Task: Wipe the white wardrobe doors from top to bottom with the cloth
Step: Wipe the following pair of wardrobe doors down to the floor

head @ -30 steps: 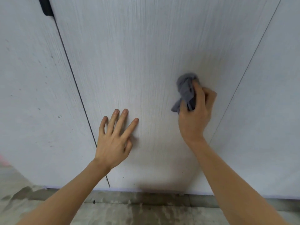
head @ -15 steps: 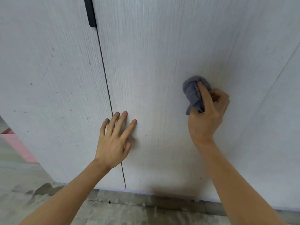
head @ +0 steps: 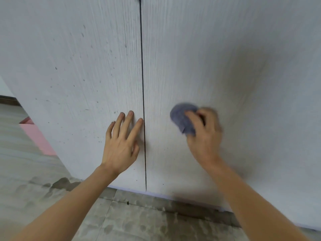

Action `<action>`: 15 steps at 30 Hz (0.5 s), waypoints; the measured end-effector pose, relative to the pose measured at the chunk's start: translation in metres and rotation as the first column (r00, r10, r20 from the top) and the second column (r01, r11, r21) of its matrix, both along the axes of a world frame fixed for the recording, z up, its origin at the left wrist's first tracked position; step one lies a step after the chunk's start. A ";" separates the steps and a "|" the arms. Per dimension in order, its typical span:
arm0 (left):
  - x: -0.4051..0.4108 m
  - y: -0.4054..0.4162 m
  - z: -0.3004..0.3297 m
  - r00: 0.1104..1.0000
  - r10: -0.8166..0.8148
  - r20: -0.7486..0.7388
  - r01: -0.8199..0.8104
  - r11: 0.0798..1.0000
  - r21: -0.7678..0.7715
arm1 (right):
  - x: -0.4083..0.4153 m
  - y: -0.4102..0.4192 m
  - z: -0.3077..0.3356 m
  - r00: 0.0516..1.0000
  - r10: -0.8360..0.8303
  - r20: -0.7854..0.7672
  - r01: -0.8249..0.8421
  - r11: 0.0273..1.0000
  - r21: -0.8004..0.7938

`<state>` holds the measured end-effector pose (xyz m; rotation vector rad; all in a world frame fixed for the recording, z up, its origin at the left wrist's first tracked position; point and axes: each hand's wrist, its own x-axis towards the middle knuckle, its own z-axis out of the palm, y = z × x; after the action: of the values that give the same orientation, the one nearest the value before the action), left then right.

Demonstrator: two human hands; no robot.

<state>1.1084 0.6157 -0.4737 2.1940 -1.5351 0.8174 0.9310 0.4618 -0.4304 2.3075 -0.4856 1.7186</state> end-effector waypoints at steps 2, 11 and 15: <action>0.001 0.001 -0.011 1.000 0.004 0.015 -0.003 1.000 -0.006 | 0.011 0.000 0.030 0.986 0.003 0.168 -0.003 1.000 0.002; 0.018 -0.002 -0.027 0.993 -0.024 0.118 0.033 0.996 -0.080 | 0.038 0.026 -0.099 0.895 0.048 -0.444 -0.099 0.991 -0.092; 0.027 -0.001 -0.026 0.986 -0.045 0.159 0.058 0.995 -0.078 | 0.050 0.028 -0.044 0.981 0.084 -0.176 -0.101 0.991 -0.091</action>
<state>1.1351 0.6146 -0.5000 2.0651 -1.5937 1.0396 0.9813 0.4895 -0.4744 2.4131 -0.2573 1.5261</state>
